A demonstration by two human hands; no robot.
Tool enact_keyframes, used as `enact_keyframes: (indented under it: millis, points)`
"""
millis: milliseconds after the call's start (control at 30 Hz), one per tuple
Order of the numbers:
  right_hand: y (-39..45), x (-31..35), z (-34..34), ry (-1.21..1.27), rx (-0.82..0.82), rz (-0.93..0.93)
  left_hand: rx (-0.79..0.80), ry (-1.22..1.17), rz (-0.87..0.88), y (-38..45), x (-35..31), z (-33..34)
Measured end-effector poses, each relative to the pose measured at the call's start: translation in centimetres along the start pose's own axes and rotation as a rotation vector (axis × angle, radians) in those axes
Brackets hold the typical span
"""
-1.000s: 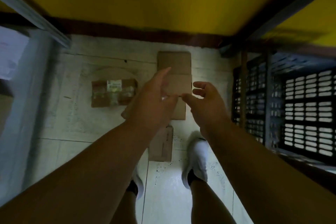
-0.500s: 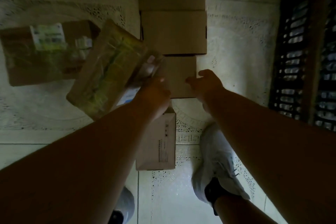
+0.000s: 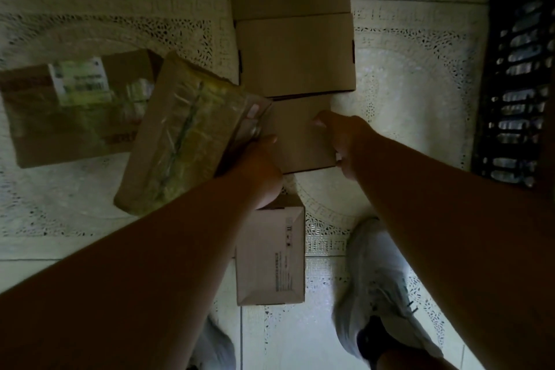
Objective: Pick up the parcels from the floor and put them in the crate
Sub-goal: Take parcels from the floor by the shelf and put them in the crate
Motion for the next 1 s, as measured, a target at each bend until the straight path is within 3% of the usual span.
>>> enact_keyframes:
  millis: [300,500,633,800,1000]
  points:
    - [0.0,-0.7,0.0,-0.050,0.091,0.020,-0.041,-0.025,0.083,-0.5,0.6,0.1]
    - [-2.6,1.8,1.3,-0.104,0.114,-0.107,-0.115,-0.161,0.156,-3.4,1.3,-0.8]
    - [-8.3,4.6,1.6,-0.202,0.086,-0.234,-0.171,-0.142,0.254,-7.5,-0.6,-2.5]
    - [-17.9,9.1,-0.4,-0.109,0.033,-0.255,-0.375,-0.139,0.363,-14.7,-4.6,-8.0]
    - [-32.6,15.9,-3.8,0.004,-0.061,-0.380,-0.530,-0.302,0.447,-27.9,-10.0,-17.2]
Point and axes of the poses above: each hand's wrist, its own y-axis towards the middle knuckle, its own z-axis out of the palm, x = y × z, the point moved 8 cm from there along y, towards the middle knuckle, and after that the axes turned 1 degree about -y, right-handed, at the moved point
